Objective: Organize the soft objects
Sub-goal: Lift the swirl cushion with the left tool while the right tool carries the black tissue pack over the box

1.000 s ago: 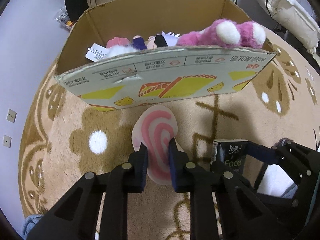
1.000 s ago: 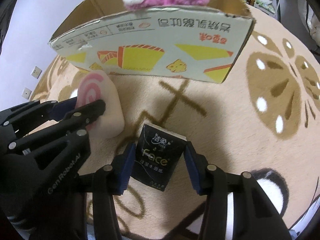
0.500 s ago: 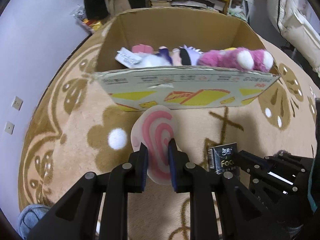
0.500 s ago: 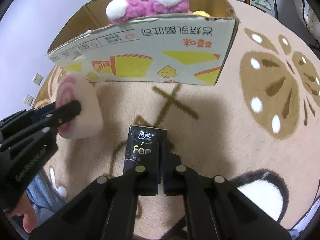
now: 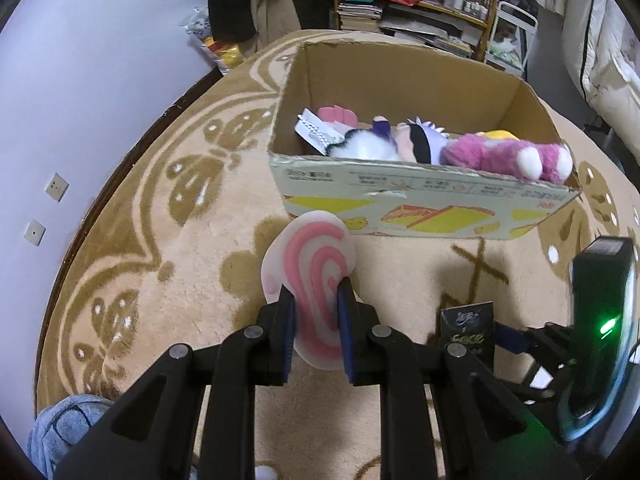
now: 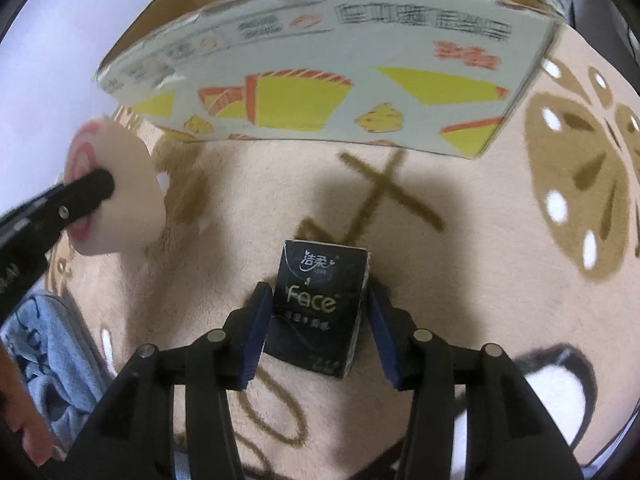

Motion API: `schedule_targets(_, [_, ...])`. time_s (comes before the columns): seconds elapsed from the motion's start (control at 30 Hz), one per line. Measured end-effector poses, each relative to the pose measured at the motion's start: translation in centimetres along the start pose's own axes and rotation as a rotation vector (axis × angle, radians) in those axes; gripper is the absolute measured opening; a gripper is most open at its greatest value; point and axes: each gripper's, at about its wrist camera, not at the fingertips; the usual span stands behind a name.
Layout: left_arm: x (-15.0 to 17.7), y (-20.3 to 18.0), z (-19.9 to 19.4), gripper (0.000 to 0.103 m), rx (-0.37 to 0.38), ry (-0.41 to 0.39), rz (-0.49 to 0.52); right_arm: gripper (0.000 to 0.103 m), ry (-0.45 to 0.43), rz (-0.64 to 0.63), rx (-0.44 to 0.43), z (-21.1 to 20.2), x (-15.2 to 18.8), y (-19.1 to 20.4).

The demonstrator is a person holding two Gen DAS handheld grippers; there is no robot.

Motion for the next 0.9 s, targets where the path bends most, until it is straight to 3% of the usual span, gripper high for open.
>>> schedule_targets(0.03, [-0.1, 0.1, 0.0, 0.018, -0.005, -0.004, -0.004, 0.05, 0.0, -0.022, 0.012, 0.4, -0.2, 0.4])
schedule_targets(0.07, [-0.1, 0.1, -0.1, 0.018, -0.012, -0.007, -0.006, 0.039, -0.001, -0.054, 0.05, 0.7, -0.2, 0.9])
schedule_targets(0.1, [-0.2, 0.2, -0.1, 0.018, -0.018, -0.012, -0.007, 0.021, -0.008, -0.086, 0.11, 0.9, -0.2, 1.4])
schedule_targets(0.17, [-0.3, 0.4, -0.3, 0.018, -0.024, -0.023, -0.013, 0.021, -0.029, -0.126, 0.198, 1.1, -0.1, 2.0])
schedule_targets(0.33, [-0.5, 1.0, -1.7, 0.018, -0.039, -0.065, -0.029, 0.02, -0.101, -0.07, 0.129, -1.5, 0.3, 0.9])
schedule_targets(0.53, [-0.7, 1.6, -4.8, 0.018, -0.066, -0.17, -0.036, 0.02, -0.27, -0.033, 0.071, -7.1, 1.3, 0.0])
schedule_targets(0.67, [-1.1, 1.7, -7.1, 0.018, -0.058, -0.267, -0.029, 0.02, -0.393, -0.033, 0.04, -10.4, 1.6, 0.2])
schedule_targets(0.9, [-2.0, 1.5, -9.2, 0.018, -0.02, -0.374, -0.025, 0.02, -0.51, -0.041, -0.004, -13.0, -0.1, 0.7])
Point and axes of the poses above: each gripper's, at about its wrist camera, not at the fingertips, and z roughly the way its jaws point, y to its left, x to its underside, and after that the axes turned 9 degrees about y, right-handed
